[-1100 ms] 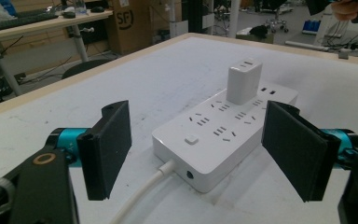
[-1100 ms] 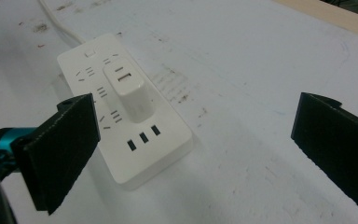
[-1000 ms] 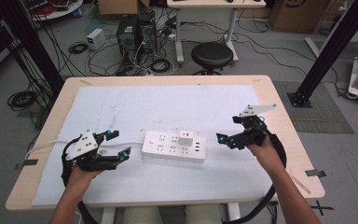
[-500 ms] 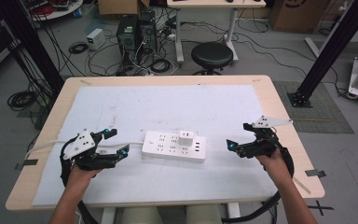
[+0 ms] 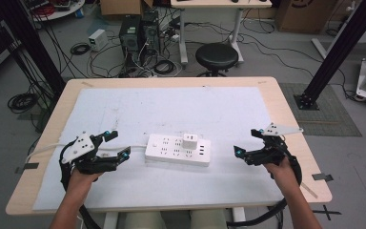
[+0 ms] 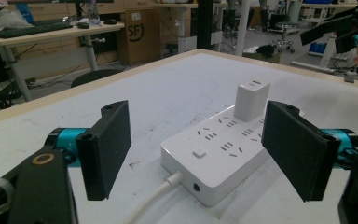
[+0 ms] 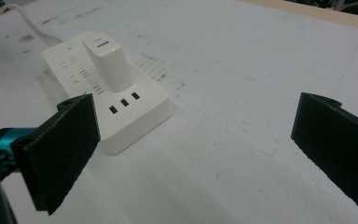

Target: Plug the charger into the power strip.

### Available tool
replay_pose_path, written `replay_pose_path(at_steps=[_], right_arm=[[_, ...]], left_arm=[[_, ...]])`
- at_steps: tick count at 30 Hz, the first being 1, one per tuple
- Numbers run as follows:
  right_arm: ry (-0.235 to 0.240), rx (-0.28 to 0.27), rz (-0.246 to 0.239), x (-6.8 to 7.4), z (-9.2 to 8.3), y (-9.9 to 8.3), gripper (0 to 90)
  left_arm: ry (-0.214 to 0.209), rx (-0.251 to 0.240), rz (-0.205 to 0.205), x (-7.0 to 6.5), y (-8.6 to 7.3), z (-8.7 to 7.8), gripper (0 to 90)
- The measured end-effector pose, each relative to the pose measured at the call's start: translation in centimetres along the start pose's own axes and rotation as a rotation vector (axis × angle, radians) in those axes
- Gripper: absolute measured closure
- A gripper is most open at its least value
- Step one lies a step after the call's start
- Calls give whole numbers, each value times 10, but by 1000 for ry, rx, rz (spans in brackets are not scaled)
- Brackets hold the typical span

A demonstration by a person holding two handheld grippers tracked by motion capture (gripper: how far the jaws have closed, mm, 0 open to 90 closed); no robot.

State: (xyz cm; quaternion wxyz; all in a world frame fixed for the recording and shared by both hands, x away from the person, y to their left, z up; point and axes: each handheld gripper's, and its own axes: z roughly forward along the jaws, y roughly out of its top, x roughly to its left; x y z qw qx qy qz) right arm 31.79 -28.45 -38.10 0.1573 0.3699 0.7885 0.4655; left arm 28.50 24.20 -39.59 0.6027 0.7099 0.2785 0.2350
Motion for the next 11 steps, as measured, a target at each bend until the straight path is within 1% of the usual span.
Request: replay_pose_path(at_steps=[2,5,6,8,11], right_arm=[[-3,0,4,0,0,0,9],[-7,-12,-3,0,-1,0,9],[-11,-7,4,0,-2,0,9],[-12,-14,-1,0,-2,-1,9],[-14,-13,8,0,-4,-1,10]], left_arm=[[0,0,1,0,0,0,241],[2,-1,2,0,0,-1,241],[3,-2,1,0,-1,-1,241],[3,-2,0,0,-1,-1,241],[3,-1,2,0,-1,-2,241]])
